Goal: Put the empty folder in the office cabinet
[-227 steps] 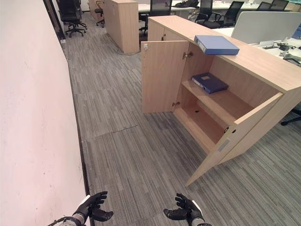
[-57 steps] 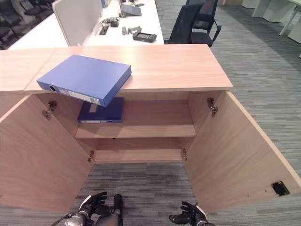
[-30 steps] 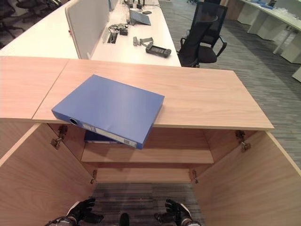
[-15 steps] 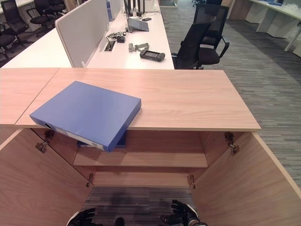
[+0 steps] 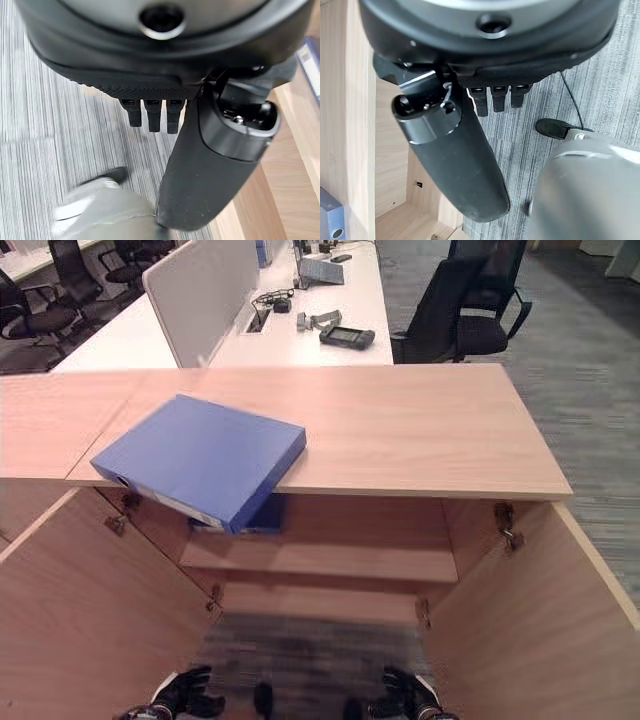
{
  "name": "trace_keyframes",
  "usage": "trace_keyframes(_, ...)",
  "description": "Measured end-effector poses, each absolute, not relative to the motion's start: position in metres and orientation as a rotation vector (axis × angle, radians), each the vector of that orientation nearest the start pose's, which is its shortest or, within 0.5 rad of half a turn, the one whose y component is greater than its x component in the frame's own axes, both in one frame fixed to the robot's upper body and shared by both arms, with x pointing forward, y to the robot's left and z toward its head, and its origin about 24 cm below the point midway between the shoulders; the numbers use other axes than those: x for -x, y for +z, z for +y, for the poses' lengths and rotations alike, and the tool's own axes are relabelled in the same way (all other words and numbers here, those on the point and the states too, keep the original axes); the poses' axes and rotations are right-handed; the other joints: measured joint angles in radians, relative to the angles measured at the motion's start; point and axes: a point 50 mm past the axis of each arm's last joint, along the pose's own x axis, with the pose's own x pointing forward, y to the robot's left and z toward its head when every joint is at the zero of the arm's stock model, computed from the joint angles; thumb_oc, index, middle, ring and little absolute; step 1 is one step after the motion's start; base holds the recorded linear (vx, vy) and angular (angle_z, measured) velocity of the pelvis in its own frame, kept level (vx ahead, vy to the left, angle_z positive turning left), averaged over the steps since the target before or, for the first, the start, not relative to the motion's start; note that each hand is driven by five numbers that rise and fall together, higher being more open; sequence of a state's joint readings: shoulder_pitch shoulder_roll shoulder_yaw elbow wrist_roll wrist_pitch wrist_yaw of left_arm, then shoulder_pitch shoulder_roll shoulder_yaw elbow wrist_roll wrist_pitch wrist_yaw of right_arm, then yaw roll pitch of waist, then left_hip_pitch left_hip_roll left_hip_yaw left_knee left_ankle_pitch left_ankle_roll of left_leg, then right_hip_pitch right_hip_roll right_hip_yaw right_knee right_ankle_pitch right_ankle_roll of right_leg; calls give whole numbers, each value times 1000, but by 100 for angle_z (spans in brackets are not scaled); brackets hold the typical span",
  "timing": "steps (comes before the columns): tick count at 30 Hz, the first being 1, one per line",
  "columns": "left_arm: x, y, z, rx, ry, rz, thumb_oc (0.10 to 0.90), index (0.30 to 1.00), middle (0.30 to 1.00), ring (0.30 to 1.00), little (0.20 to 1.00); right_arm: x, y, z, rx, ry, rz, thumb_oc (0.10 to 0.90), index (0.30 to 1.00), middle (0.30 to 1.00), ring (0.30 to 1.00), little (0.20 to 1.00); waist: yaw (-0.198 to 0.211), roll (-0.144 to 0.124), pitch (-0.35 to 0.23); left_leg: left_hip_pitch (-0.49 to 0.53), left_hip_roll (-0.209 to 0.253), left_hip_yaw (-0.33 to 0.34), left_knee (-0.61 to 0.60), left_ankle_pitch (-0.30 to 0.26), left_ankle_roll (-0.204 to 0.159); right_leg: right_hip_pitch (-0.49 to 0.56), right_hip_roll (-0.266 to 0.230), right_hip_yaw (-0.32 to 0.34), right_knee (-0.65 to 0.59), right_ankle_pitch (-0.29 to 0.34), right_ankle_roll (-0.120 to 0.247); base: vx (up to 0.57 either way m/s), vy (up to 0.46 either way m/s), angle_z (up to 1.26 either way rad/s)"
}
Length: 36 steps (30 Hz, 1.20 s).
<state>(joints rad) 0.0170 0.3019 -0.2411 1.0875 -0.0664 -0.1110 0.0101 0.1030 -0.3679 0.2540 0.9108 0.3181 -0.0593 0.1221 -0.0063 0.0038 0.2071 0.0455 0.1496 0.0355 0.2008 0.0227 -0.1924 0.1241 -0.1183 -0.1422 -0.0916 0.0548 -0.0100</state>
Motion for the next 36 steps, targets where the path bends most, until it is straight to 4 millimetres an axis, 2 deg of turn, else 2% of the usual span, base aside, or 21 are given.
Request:
trace_keyframes(1,-118,-147,233,-333,-35,1019,800,900,900,900,900,-112,-136,-248,103,9,991,800,900,900,900,900,-22,13,-7,44,12,-16,-23,3,12,-1,4,0,5,-1,8,-48,48,42)
trace_keyframes(2,-119,-149,223,-332,-69,1015,800,900,900,900,900,-109,-136,-252,111,0,1003,800,900,900,900,900,-41,36,-19,99,19,-16,-103,-9,16,-10,10,-1,7,13,37,-19,62,36)
trace_keyframes(4,-121,-150,216,-323,-88,1009,800,900,900,900,900,-110,-137,-246,94,8,999,800,900,900,900,900,-45,30,-22,137,15,-9,-192,-18,27,-16,7,-1,-1,26,64,0,80,15)
trace_keyframes(6,-122,-150,211,-324,-121,1008,800,900,900,900,900,-111,-138,-243,75,2,993,800,900,900,900,900,-47,36,-25,161,27,-2,-258,-60,63,-20,15,-11,-1,35,82,18,97,10)
trace_keyframes(7,-122,-151,210,-333,-134,1010,800,900,900,900,900,-111,-139,-239,66,4,996,800,900,900,900,900,-43,26,-26,169,22,9,-276,-56,65,-22,11,-7,-1,39,89,13,133,-3)
trace_keyframes(8,-112,-153,212,-339,-138,1036,800,900,900,900,900,-110,-141,-231,41,15,998,800,900,900,900,900,-38,10,-42,167,2,12,-279,-60,85,-31,-9,-2,4,44,97,8,100,-12)
trace_keyframes(11,-98,-156,215,-349,-139,1071,800,900,900,900,900,-107,-144,-223,18,30,1004,800,900,900,900,900,-38,0,-67,170,-14,12,-281,-64,93,-30,-25,1,4,46,107,-21,125,-4)
trace_keyframes(15,-94,-157,213,-342,-140,1078,800,900,900,900,900,-106,-144,-222,15,34,1007,800,900,900,900,900,-19,28,-89,181,-27,13,-280,-56,88,-27,-32,4,6,62,118,8,124,-2)
trace_keyframes(18,-96,-157,214,-342,-136,1074,800,900,900,900,900,-110,-143,-221,16,36,998,800,900,900,900,900,-15,32,-95,184,-29,17,-285,-57,87,-25,-32,12,7,63,118,-1,144,-4)
trace_keyframes(22,-93,-157,216,-343,-131,1081,800,900,900,900,900,-110,-144,-216,6,43,999,800,900,900,900,900,-13,6,-110,183,-34,39,-285,-57,88,-33,-35,24,6,64,119,-23,124,-10)
trace_keyframes(25,-95,-156,220,-345,-118,1078,800,900,900,900,900,-110,-146,-208,-5,63,1003,800,900,900,900,900,-9,-32,-127,174,-40,49,-285,-57,89,-50,-39,31,10,71,119,-57,115,-12)
trace_keyframes(29,-97,-153,228,-366,-108,1074,800,900,900,900,900,-108,-148,-200,-24,73,1008,800,900,900,900,900,-2,-58,-132,167,-49,66,-284,-54,96,-86,-45,54,50,67,125,-94,86,-13)
trace_keyframes(31,-110,-148,232,-390,-116,1031,800,900,900,900,900,-112,-148,-196,-14,100,1005,800,900,900,900,900,7,-59,-125,145,-55,69,-284,-48,115,-152,-53,49,134,64,137,-85,-8,-6)
trace_keyframes(34,-113,-144,238,-411,-114,1007,800,900,900,900,900,-108,-149,-190,-24,121,1013,800,900,900,900,900,14,-58,-120,146,-61,67,-285,-46,120,-124,-64,43,73,57,146,27,-47,-2)
trace_keyframes(36,-113,-143,238,-409,-113,1002,800,900,900,900,900,-104,-150,-191,-28,119,1024,800,900,900,900,900,17,-43,-122,147,-47,61,-285,-48,118,-111,-54,25,59,51,140,65,-69,12)
